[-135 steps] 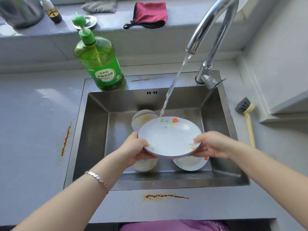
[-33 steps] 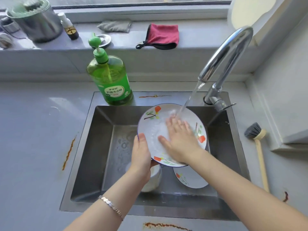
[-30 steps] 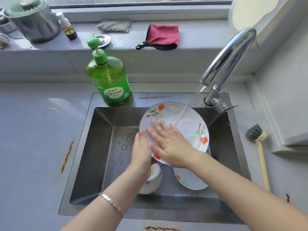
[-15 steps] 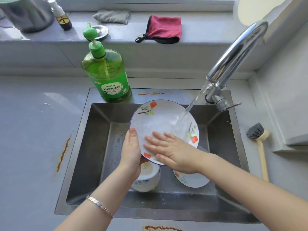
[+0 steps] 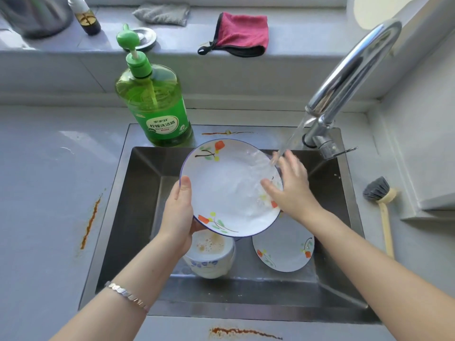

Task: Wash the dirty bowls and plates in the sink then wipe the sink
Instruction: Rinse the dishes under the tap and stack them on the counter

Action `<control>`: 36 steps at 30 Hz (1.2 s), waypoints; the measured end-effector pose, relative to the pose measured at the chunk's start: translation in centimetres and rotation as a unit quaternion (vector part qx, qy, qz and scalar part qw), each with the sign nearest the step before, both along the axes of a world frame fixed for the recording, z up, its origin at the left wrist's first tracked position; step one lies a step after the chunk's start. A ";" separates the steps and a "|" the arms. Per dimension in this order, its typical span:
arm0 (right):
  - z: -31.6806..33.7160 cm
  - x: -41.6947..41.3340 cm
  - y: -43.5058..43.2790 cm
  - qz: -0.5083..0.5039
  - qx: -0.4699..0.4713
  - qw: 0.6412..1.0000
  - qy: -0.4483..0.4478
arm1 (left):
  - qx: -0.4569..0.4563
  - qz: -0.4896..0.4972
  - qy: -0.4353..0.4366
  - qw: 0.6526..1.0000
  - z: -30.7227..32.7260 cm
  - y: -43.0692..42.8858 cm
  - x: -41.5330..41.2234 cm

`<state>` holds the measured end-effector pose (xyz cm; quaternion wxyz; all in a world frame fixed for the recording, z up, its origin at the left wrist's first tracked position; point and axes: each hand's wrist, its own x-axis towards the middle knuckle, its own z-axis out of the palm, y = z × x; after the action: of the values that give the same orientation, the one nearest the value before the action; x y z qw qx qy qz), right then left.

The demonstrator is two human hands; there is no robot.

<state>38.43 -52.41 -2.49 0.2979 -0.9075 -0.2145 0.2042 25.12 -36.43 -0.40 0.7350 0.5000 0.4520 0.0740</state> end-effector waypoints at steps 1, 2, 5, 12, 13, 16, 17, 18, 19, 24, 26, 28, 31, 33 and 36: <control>0.0 0.1 -0.8 -0.070 0.065 0.990 0.102 | -0.019 -0.004 0.010 1.000 -0.2 0.1 0.0; 0.1 0.1 -1.4 -0.118 0.113 0.964 0.208 | -0.044 -0.010 0.023 0.999 -0.3 -0.1 0.0; 0.9 0.0 -2.8 -0.182 0.169 0.885 0.395 | -0.130 -0.033 0.063 0.989 -1.0 -1.1 0.4; 1.4 0.4 -4.1 -0.136 0.207 0.916 0.315 | -0.124 -0.060 0.084 0.987 -2.3 -2.9 0.2; 1.4 0.4 -3.9 -0.133 0.221 0.913 0.315 | -0.107 -0.047 0.067 0.991 -2.1 -2.7 0.0; 0.9 -0.1 -3.0 -0.151 0.260 0.882 0.362 | -0.031 -0.046 0.026 0.998 -0.5 -1.2 -0.6; 0.8 -0.5 -2.5 -0.159 0.263 0.869 0.387 | -0.004 -0.056 0.023 0.998 0.2 -0.5 -0.7; 0.6 -0.9 -2.0 -0.166 0.264 0.856 0.412 | 0.015 -0.067 0.024 0.997 0.9 0.2 -0.9; 0.5 -1.3 -1.5 -0.171 0.260 0.844 0.436 | 0.028 -0.078 0.031 0.996 1.5 1.0 -1.2; 0.8 -2.3 -0.4 -0.122 0.138 0.914 0.361 | -0.001 -0.079 0.081 0.994 2.8 2.1 -2.0; 1.1 -2.8 -1.0 -0.038 0.066 0.972 0.224 | -0.008 -0.067 0.094 0.993 2.8 1.7 -2.1; 1.9 -3.9 -1.5 0.088 0.030 0.991 0.096 | -0.001 -0.067 0.115 0.991 2.7 1.2 -2.0; 2.8 -6.0 -1.2 0.231 0.048 0.971 0.038 | -0.009 -0.057 0.144 0.988 2.8 0.6 -1.7; 2.1 -7.0 -0.3 0.265 0.037 0.963 0.007 | -0.037 -0.037 0.143 0.988 3.1 0.6 -1.4; 1.7 -7.8 1.4 0.182 0.110 0.976 -0.045 | -0.050 -0.032 0.129 0.990 4.3 0.7 -0.5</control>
<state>30.61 -51.04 -0.75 0.3439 -0.8230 -0.4109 0.1887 24.60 -35.77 3.89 0.6964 0.4826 0.5299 -0.0378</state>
